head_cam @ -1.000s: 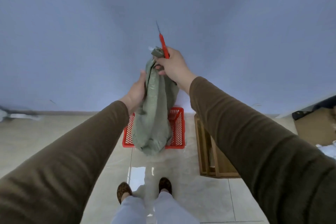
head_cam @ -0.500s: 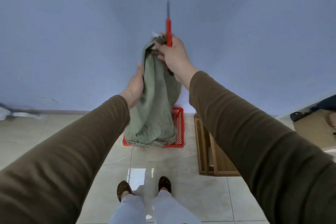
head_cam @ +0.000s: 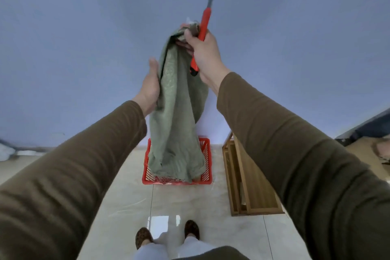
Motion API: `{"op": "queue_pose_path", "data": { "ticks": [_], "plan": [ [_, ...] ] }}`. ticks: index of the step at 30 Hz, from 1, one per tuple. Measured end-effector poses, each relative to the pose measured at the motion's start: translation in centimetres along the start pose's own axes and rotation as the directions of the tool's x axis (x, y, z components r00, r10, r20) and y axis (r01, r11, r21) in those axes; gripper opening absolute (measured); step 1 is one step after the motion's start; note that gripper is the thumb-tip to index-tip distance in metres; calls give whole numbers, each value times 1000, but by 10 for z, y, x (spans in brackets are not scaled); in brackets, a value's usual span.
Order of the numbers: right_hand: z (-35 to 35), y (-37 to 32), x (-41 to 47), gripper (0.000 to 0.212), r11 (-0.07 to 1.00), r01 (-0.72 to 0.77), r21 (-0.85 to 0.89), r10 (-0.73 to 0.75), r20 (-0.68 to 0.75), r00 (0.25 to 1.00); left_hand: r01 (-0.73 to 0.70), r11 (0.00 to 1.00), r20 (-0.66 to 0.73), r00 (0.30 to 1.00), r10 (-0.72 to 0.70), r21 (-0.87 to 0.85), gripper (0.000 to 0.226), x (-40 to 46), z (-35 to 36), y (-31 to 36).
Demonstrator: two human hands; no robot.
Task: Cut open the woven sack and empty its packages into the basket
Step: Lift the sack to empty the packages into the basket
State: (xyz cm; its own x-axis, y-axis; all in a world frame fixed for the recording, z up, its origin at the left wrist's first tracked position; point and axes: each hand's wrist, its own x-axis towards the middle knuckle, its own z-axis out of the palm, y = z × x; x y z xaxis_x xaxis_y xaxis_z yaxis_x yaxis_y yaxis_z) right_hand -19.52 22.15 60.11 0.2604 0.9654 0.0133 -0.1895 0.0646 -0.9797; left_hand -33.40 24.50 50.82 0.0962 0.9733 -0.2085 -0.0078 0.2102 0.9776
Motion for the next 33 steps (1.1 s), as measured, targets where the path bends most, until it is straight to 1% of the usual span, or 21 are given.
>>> {"op": "queue_pose_path", "data": {
  "ticks": [1, 3, 5, 7, 9, 10, 12, 13, 15, 17, 18, 20, 21, 23, 24, 26, 29, 30, 31, 32, 33],
  "plan": [
    [1, -3, -2, 28, 1000, -2, -25, 3, 20, 1000, -18, 999, 26, 1000, 17, 50, 67, -1, 1, 4],
    [-1, -8, -1, 22, 1000, 20, -19, -20, 24, 1000, -29, 1000, 6, 1000, 29, -8, 72, -1, 1, 9],
    [-2, -14, 1, 16, 999, 29, 42, -31, 35, 999, -30, 1000, 20, 999, 30, 3, 73, -5, 0, 17],
    [1, -22, 1, 15, 999, 25, 34, -28, 78, 997, -29, 998, 44, 999, 26, 58, 71, -9, 0, 24],
    [1, -26, 4, 15, 995, 44, 85, -48, 41, 998, -16, 1000, 30, 999, 17, -19, 64, -9, 1, 28],
    [1, -29, 5, 15, 992, 47, 117, -51, 32, 998, -28, 1000, 36, 999, 28, -12, 62, -11, 1, 32],
    [3, -33, 4, 16, 993, 35, 116, -43, 70, 997, -66, 997, 87, 994, 62, 43, 67, -17, 3, 41],
    [4, -35, 4, 16, 992, 36, 118, -46, 82, 996, -94, 995, 88, 992, 92, 19, 69, -19, 4, 45],
    [6, -40, 6, 15, 982, 52, 180, -63, 53, 997, -132, 990, 113, 984, 138, -58, 72, -20, 4, 54],
    [11, -50, 5, 15, 982, 52, 182, -66, 69, 995, -157, 985, 196, 966, 168, -71, 77, -24, 5, 67],
    [15, -55, 4, 16, 984, 55, 171, -69, 78, 995, -173, 982, 211, 960, 186, -78, 78, -23, 6, 72],
    [20, -62, 4, 18, 978, 80, 194, -93, 60, 994, -171, 973, 207, 957, 202, -155, 80, -22, 5, 77],
    [23, -66, 5, 19, 979, 85, 185, -98, 62, 993, -190, 971, 210, 953, 218, -144, 78, -22, 3, 80],
    [29, -72, 2, 19, 991, 74, 108, -83, 83, 993, -254, 963, 277, 922, 269, -90, 71, -25, -1, 87],
    [32, -73, 1, 19, 993, 71, 97, -79, 79, 994, -283, 956, 282, 913, 295, -83, 71, -25, -4, 90],
    [37, -75, -2, 18, 987, 74, 143, -85, 72, 994, -343, 937, 263, 899, 350, -74, 77, -25, -14, 96],
    [47, -82, -15, 23, 995, 81, 52, -88, 133, 987, -412, 911, 365, 851, 378, 19, 74, -24, -26, 104],
    [51, -87, -18, 25, 995, 99, 25, -102, 140, 985, -433, 900, 372, 844, 387, 46, 82, -25, -29, 107],
    [54, -93, -21, 27, 992, 126, -9, -123, 144, 982, -448, 891, 350, 849, 396, 78, 94, -25, -31, 111],
    [56, -101, -23, 28, 987, 153, -51, -145, 143, 979, -444, 889, 319, 863, 392, 109, 107, -27, -33, 116],
    [57, -108, -23, 29, 979, 182, -94, -169, 138, 976, -425, 899, 301, 875, 379, 106, 112, -27, -35, 120]
  ]
}}
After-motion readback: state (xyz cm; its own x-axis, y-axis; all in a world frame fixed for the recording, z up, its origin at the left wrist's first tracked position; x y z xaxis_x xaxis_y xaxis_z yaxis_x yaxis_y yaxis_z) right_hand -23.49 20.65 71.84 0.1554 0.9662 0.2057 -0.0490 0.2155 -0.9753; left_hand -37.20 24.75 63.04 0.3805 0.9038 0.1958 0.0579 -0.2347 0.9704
